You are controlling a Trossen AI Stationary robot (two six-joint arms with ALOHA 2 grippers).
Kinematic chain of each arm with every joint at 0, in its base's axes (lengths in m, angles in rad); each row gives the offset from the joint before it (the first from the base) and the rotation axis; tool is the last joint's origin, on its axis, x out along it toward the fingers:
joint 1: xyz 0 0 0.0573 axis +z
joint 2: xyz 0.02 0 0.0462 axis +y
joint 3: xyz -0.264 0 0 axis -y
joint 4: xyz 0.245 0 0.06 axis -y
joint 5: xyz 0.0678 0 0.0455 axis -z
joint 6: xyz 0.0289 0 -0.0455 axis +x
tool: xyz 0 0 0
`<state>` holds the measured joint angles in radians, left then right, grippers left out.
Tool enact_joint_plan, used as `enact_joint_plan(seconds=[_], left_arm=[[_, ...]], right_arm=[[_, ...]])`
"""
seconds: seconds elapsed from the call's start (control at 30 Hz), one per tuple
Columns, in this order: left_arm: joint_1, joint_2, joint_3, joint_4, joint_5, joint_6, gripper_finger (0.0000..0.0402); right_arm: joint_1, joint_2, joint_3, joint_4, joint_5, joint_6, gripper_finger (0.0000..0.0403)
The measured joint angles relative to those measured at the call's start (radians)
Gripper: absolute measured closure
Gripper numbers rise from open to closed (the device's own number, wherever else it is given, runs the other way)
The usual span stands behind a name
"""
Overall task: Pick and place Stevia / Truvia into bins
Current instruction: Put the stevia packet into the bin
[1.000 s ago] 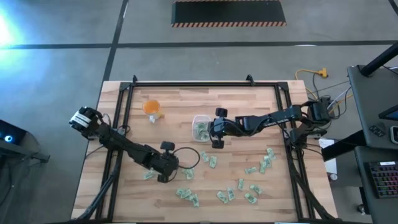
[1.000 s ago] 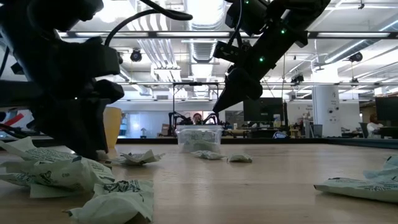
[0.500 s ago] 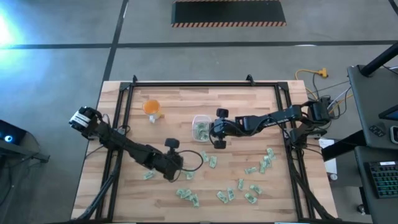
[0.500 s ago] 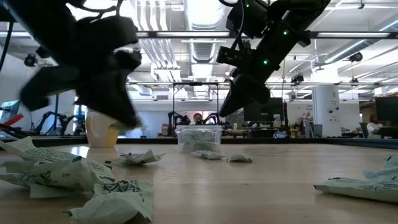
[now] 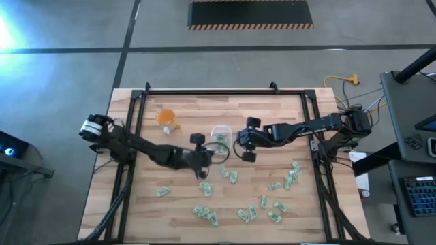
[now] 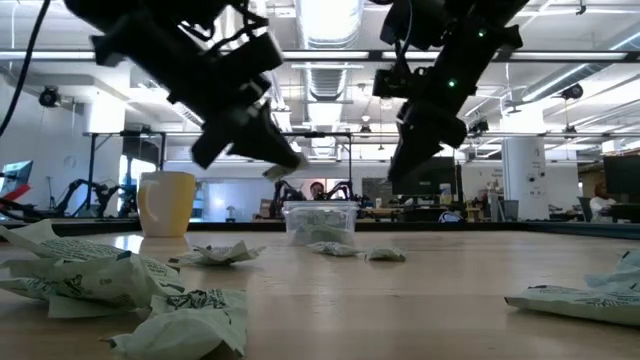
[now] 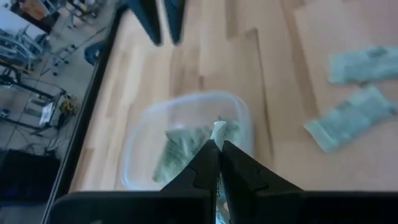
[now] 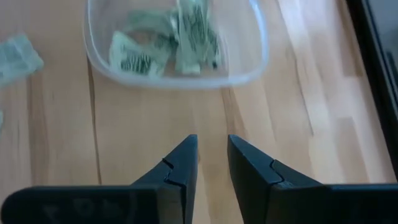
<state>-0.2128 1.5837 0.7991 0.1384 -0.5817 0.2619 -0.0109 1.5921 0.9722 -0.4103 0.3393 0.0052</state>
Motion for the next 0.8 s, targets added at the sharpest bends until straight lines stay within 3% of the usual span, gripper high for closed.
enact_joint_plan(seconds=[0.17, 0.53, 0.8], left_arm=[[0.093, 0.000, 0.000, 0.120, 0.077, 0.084, 0.0401], [0.234, 0.044, 0.005, 0.227, 0.237, 0.092, 0.0402], [0.247, 0.114, 0.027, 0.226, 0.242, 0.093, 0.0384]], right_arm=[[0.000, -0.001, -0.012, -0.032, 0.000, 0.007, 0.0327], [0.016, -0.002, -0.028, -0.104, -0.005, 0.068, 0.0329], [0.037, -0.002, -0.048, -0.115, -0.009, 0.096, 0.0329]])
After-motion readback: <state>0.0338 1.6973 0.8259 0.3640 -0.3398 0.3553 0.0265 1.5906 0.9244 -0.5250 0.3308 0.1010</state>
